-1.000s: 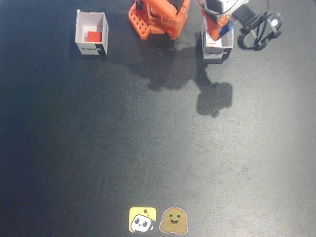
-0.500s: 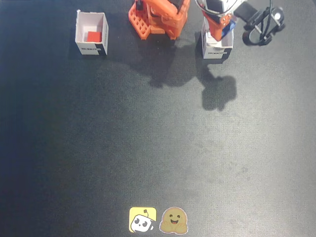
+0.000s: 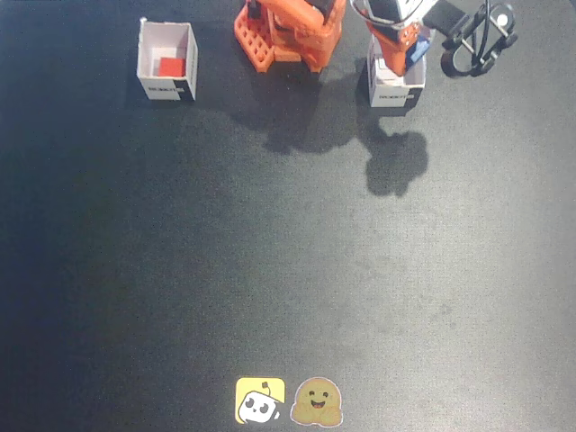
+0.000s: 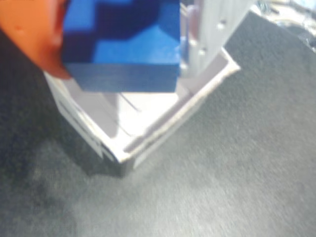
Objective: Put the red cube in the right box and the blue cube in the left box.
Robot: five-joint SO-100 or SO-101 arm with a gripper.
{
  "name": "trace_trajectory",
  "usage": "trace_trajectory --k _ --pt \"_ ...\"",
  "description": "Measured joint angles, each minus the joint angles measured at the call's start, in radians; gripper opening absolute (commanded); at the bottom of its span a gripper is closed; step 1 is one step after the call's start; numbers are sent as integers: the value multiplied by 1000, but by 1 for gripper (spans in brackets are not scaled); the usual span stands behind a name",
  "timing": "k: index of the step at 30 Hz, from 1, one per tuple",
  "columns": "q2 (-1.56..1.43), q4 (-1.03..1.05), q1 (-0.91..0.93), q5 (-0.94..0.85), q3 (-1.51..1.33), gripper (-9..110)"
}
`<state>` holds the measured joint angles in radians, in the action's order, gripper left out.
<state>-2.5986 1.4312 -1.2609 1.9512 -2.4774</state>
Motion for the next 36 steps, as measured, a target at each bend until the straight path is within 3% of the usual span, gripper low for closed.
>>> trace_trajectory --k 10,24,36 --pt "-67 -40 0 -11 -46 15" --pt "-443 -46 8 -37 -213 20" --pt "-518 -28 25 -21 -233 2"
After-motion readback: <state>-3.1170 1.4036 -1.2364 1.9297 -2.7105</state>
